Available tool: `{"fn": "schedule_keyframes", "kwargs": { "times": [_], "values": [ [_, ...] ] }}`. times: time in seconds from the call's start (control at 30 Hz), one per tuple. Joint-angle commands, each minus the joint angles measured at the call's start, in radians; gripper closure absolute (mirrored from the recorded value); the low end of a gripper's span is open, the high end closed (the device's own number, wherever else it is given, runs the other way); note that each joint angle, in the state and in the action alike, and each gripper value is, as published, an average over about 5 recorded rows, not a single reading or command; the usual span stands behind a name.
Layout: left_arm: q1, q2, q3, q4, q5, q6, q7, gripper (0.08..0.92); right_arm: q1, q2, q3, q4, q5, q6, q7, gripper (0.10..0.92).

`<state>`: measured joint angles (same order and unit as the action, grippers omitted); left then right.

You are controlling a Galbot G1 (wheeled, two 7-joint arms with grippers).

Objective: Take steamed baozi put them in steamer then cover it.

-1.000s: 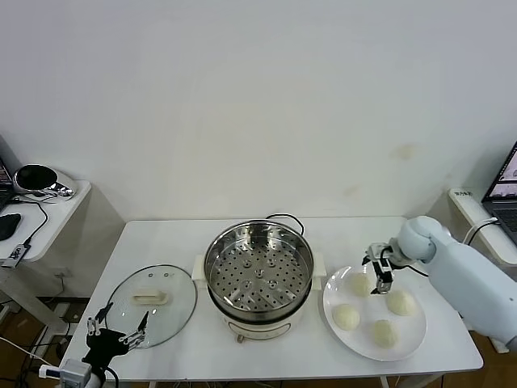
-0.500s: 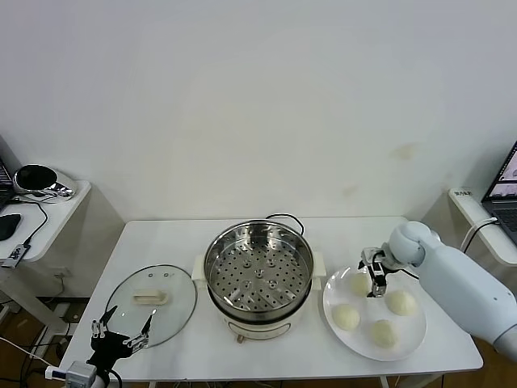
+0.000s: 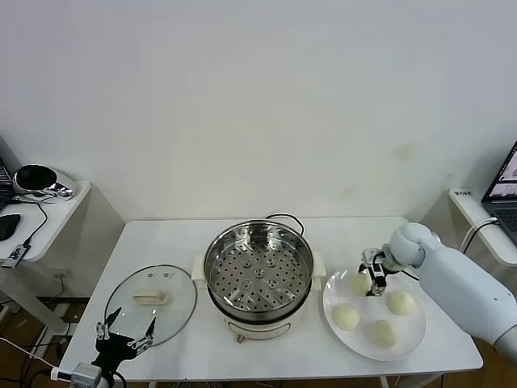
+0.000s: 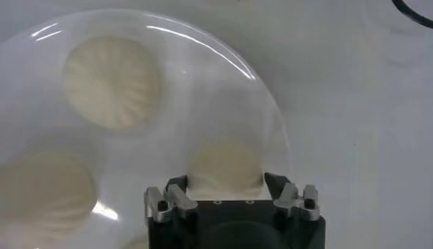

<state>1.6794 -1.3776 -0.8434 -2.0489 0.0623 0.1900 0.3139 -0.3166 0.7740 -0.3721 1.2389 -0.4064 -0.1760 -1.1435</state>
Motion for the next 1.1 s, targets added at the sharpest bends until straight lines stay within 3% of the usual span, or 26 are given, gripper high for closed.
{"fn": "schedule_keyframes", "kwargs": {
  "times": [0.03,0.37,0.63,0.9,1.1],
  "values": [
    [0.001,0.0,0.008,-0.002,0.002,-0.001,-0.002,0.177,0.003,-0.027,0.005,0.022,0.025,-0.005,0.002,0.379],
    [-0.005,-0.009,0.043,-0.003,0.013,-0.003,-0.007,0.177,0.076,-0.123,-0.027,0.096,0.121,-0.032,-0.005,0.414],
    [-0.012,-0.007,0.061,-0.009,0.011,-0.006,-0.015,0.177,0.368,-0.179,-0.212,0.145,0.304,-0.069,-0.023,0.431],
    [-0.019,0.005,0.044,-0.021,-0.012,-0.003,-0.015,0.177,0.693,-0.025,-0.439,0.113,0.472,-0.1,-0.055,0.431],
    [-0.017,0.004,0.02,-0.034,-0.035,-0.003,-0.018,0.177,0.865,0.181,-0.539,-0.047,0.549,-0.025,-0.138,0.437]
  ]
}}
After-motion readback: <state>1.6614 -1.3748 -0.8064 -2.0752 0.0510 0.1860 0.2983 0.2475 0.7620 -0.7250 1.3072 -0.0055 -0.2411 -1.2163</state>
